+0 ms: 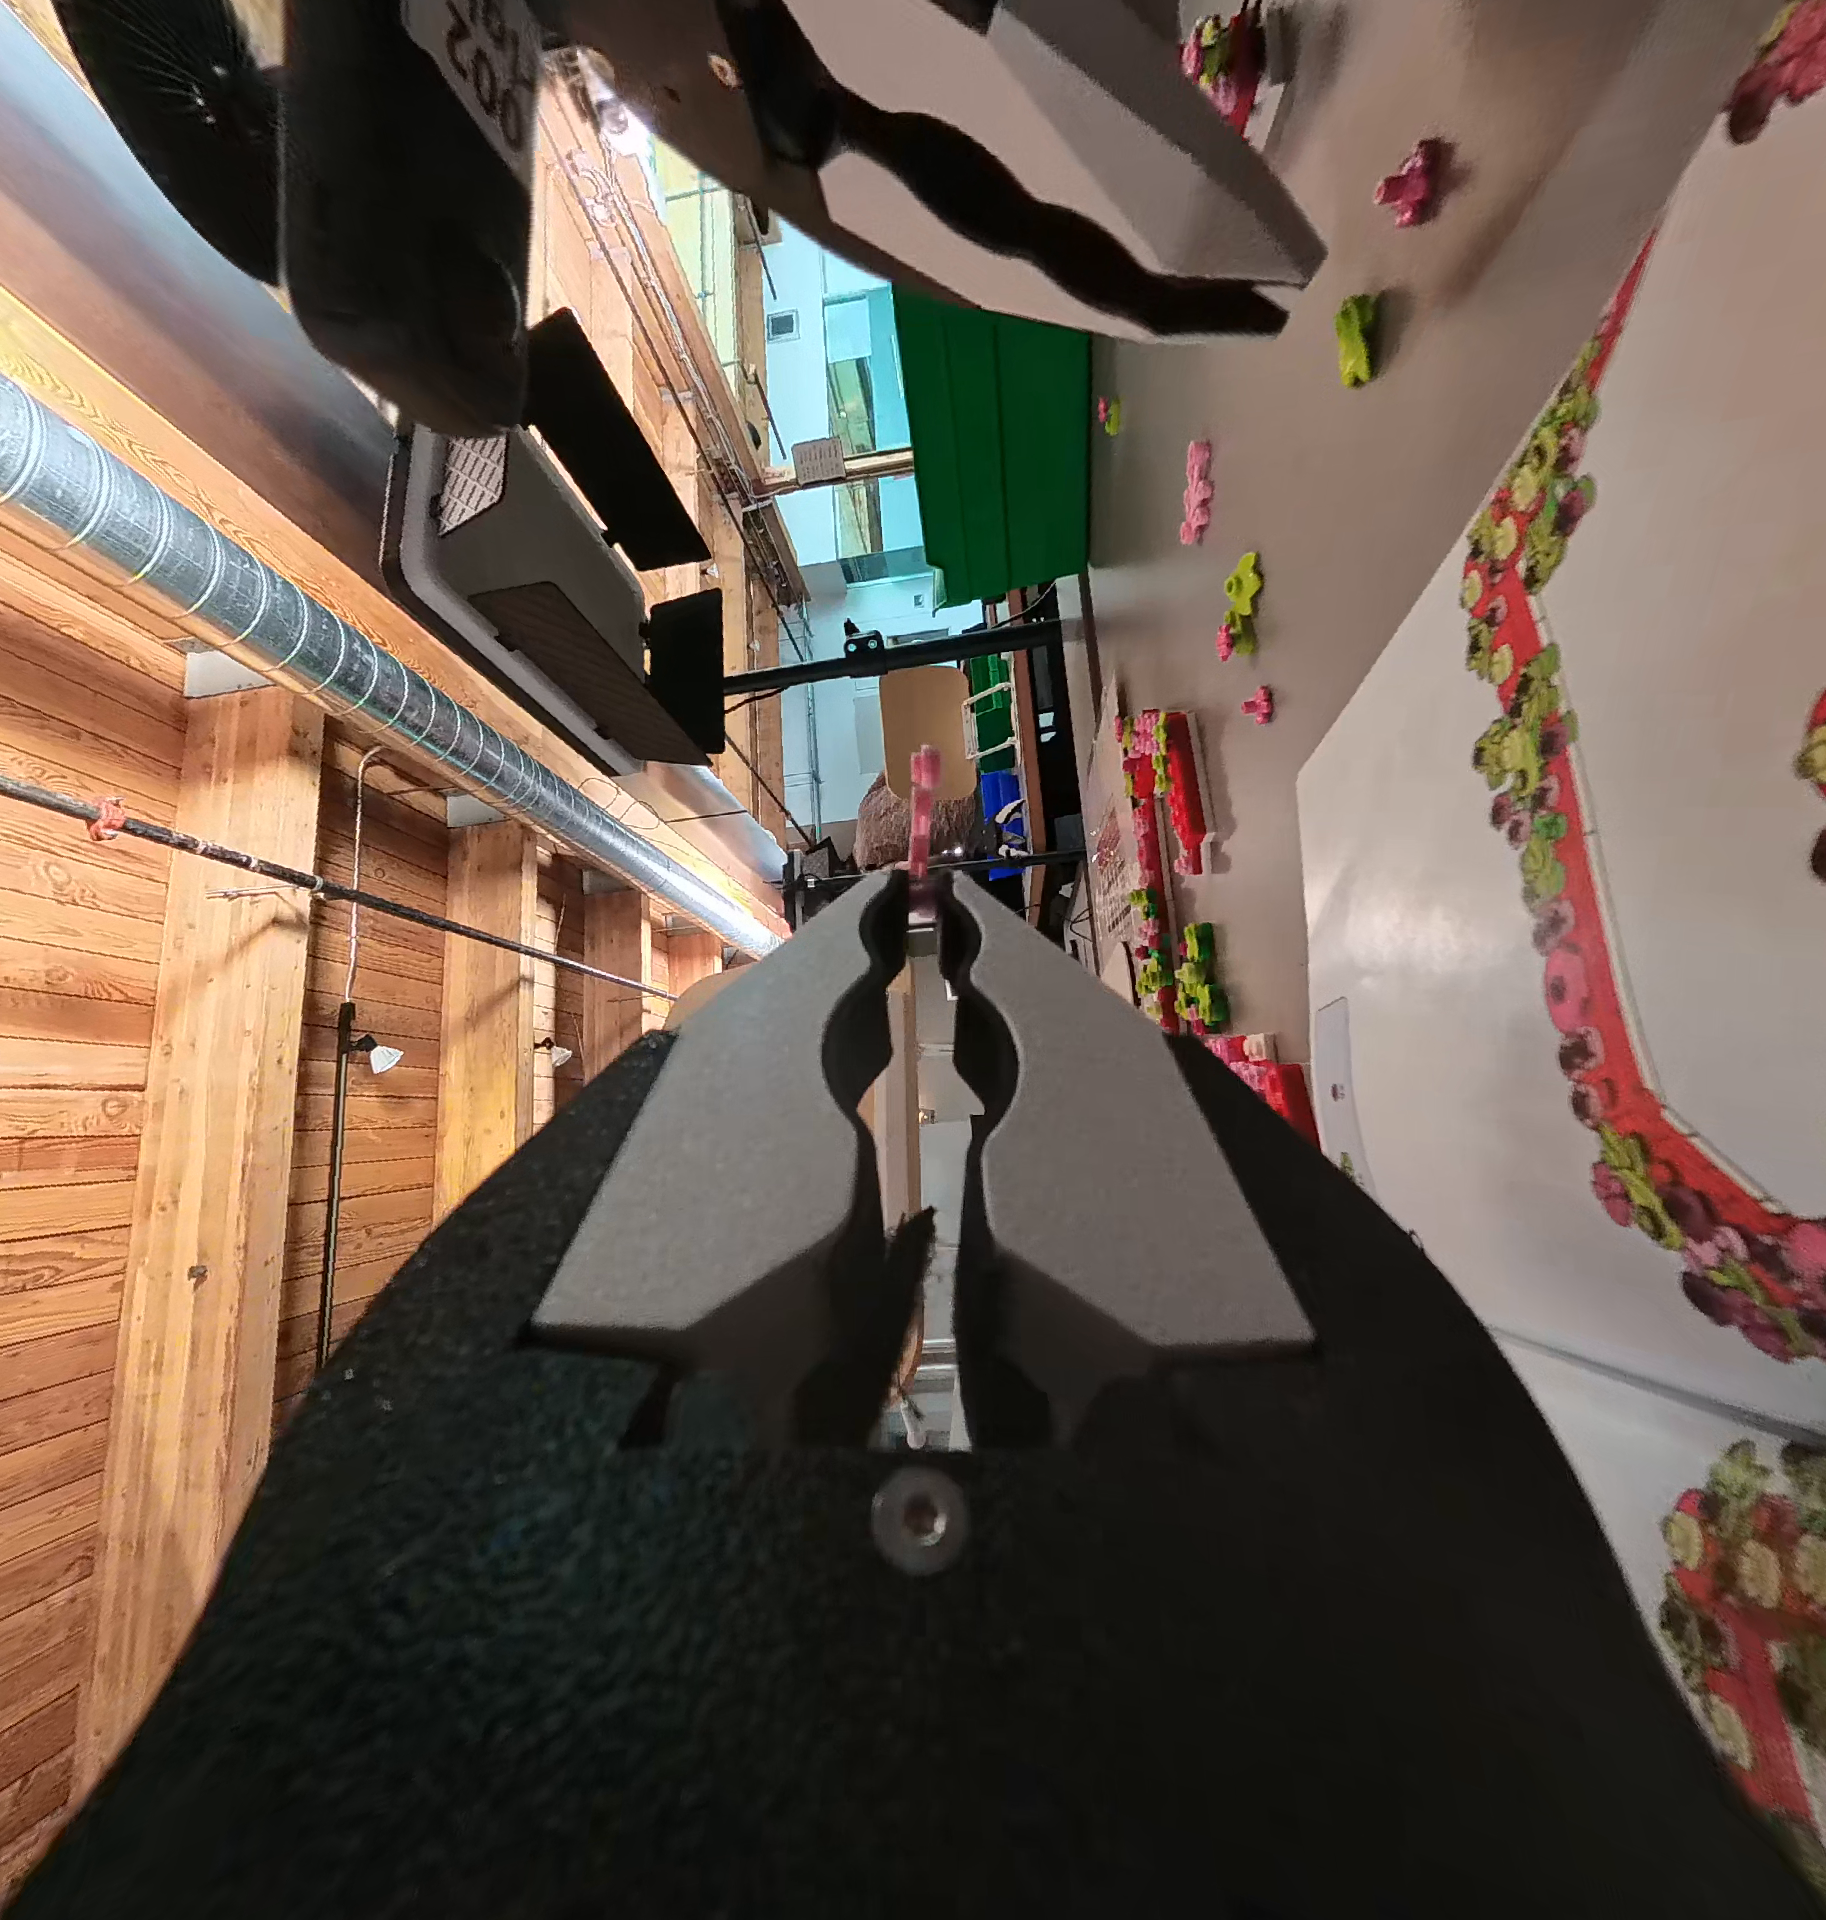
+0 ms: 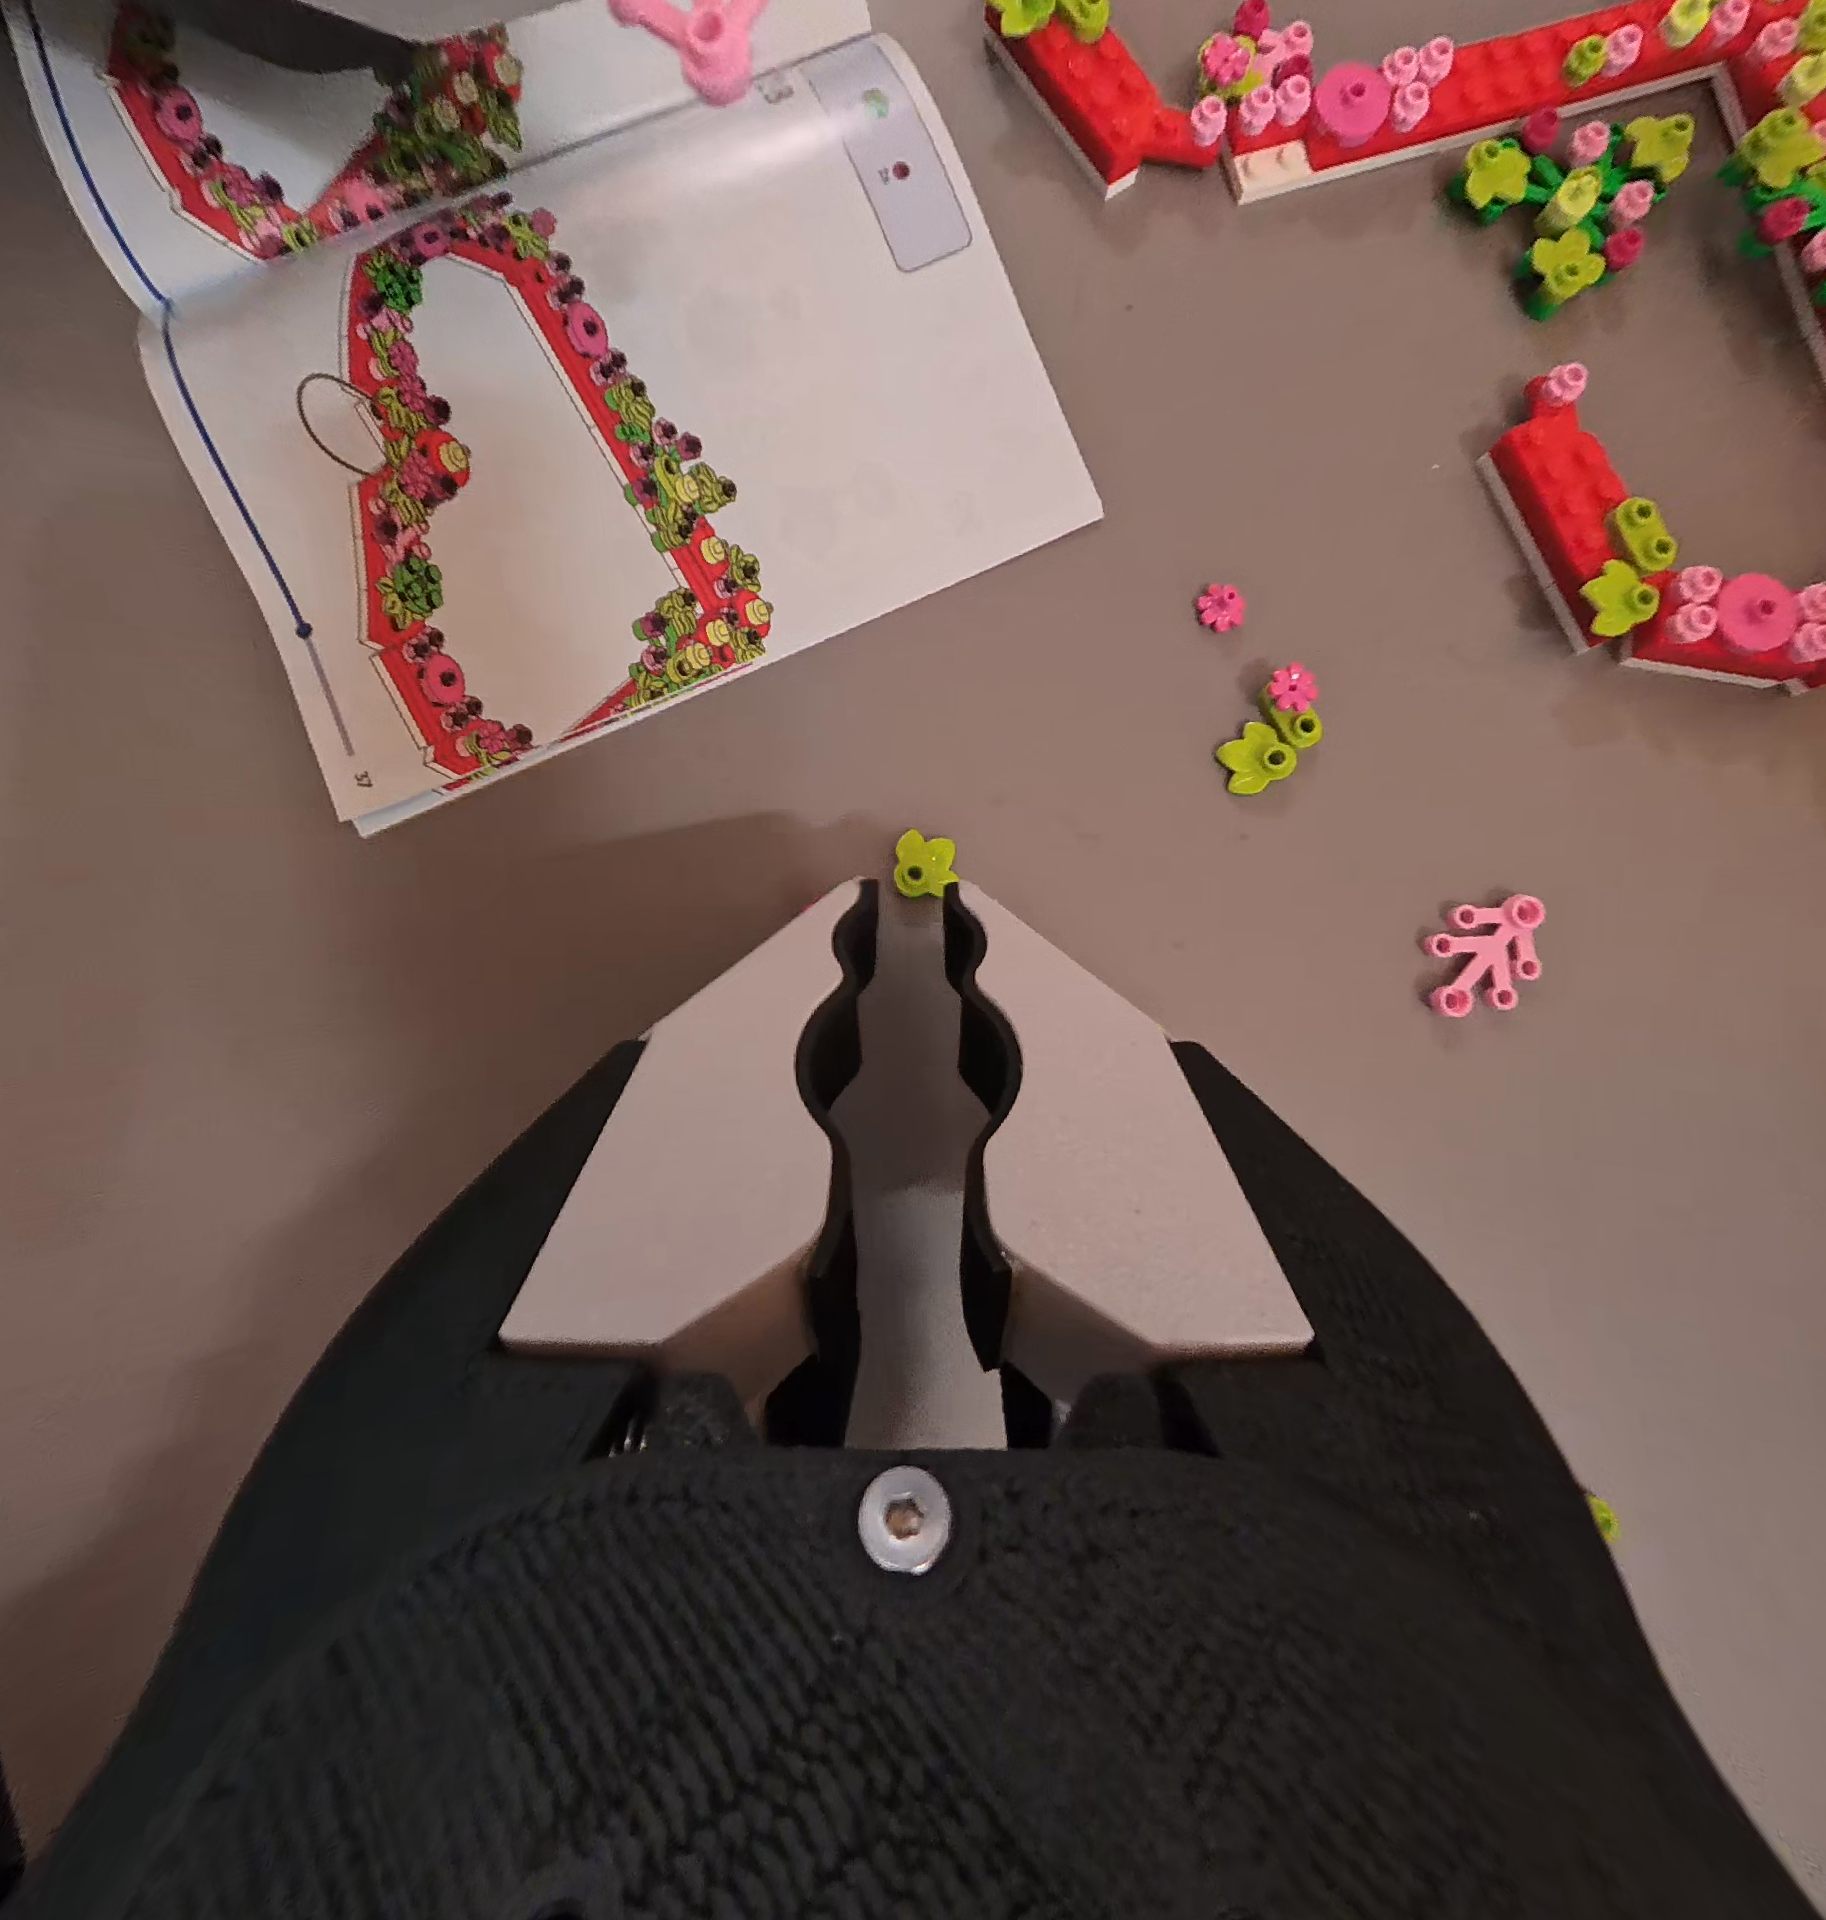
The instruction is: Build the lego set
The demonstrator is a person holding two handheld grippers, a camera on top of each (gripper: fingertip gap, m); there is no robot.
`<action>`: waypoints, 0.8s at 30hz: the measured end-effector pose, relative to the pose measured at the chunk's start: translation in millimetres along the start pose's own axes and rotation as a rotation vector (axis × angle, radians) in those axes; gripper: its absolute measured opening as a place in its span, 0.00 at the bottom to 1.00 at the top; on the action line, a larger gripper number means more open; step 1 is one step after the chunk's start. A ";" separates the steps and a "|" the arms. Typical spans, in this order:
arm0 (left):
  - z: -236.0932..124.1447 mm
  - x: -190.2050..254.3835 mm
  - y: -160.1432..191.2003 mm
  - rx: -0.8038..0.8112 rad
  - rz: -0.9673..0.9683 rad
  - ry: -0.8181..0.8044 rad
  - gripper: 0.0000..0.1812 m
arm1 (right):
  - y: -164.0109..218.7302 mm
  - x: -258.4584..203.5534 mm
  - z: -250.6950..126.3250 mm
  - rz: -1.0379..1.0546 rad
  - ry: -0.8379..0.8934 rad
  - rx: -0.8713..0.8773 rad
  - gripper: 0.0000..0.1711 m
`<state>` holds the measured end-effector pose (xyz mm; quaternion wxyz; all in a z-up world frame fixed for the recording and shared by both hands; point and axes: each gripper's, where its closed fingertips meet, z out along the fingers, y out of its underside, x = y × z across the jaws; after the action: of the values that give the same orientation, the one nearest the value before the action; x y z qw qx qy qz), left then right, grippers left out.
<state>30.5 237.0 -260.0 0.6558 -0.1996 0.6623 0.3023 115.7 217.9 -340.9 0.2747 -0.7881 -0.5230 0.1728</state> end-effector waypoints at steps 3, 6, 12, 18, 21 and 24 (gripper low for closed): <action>-0.5 -0.9 0.1 0.002 -0.021 0.002 0.02 | -0.3 -1.4 0.6 0.042 -0.032 0.014 0.09; -0.6 -0.9 0.3 0.002 -0.021 0.001 0.02 | 0.4 -0.6 1.0 0.052 -0.036 0.016 0.10; -0.4 -0.3 -0.6 0.005 -0.034 0.005 0.01 | -16.1 1.2 -4.1 0.003 -0.004 0.107 0.11; -1.7 -1.7 -19.0 0.070 -0.055 0.000 0.02 | -68.2 -22.9 -25.1 -0.157 -0.011 0.396 0.12; -2.4 -1.6 -27.8 0.100 -0.061 0.000 0.02 | -78.2 -30.7 -28.8 -0.183 -0.010 0.439 0.10; -2.7 -0.7 -31.9 0.115 -0.063 0.004 0.01 | -79.4 -36.6 -27.7 -0.196 -0.031 0.439 0.09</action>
<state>49.6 211.6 -263.8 0.6742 -0.1827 0.6732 0.2426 58.9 201.3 -270.8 0.4470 -0.6523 -0.5508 0.2670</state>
